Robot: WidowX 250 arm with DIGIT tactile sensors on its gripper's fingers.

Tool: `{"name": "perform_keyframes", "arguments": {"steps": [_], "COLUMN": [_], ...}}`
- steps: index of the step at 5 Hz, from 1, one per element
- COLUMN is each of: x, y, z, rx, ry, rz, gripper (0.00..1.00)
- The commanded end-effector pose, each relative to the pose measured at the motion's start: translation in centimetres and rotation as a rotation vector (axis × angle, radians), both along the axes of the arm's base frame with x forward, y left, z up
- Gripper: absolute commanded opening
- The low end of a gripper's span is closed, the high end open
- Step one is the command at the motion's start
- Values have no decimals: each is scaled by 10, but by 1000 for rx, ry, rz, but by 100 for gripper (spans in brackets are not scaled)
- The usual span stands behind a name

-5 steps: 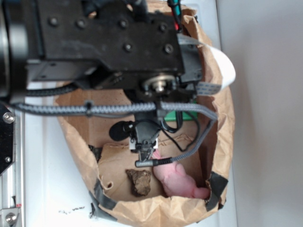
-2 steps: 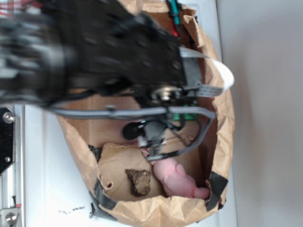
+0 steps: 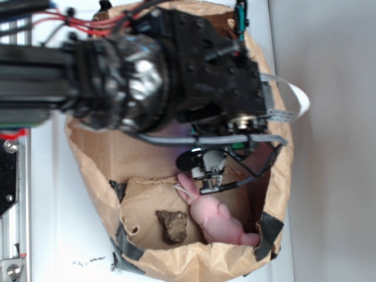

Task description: Grab the green block.

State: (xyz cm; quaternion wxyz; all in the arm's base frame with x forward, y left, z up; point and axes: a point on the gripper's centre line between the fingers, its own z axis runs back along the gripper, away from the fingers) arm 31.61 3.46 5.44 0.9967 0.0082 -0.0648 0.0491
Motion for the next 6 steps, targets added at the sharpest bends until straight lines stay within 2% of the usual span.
{"name": "perform_keyframes", "arguments": {"steps": [1, 3, 4, 5, 6], "x": [15, 28, 35, 41, 41], "y": [4, 4, 6, 5, 4], "z": [24, 32, 30, 21, 7], "rx": [-57, -127, -113, -63, 23], "ry": [-56, -96, -110, -138, -180], "rz": [50, 95, 126, 143, 132], "gripper": [100, 100, 100, 100, 100]}}
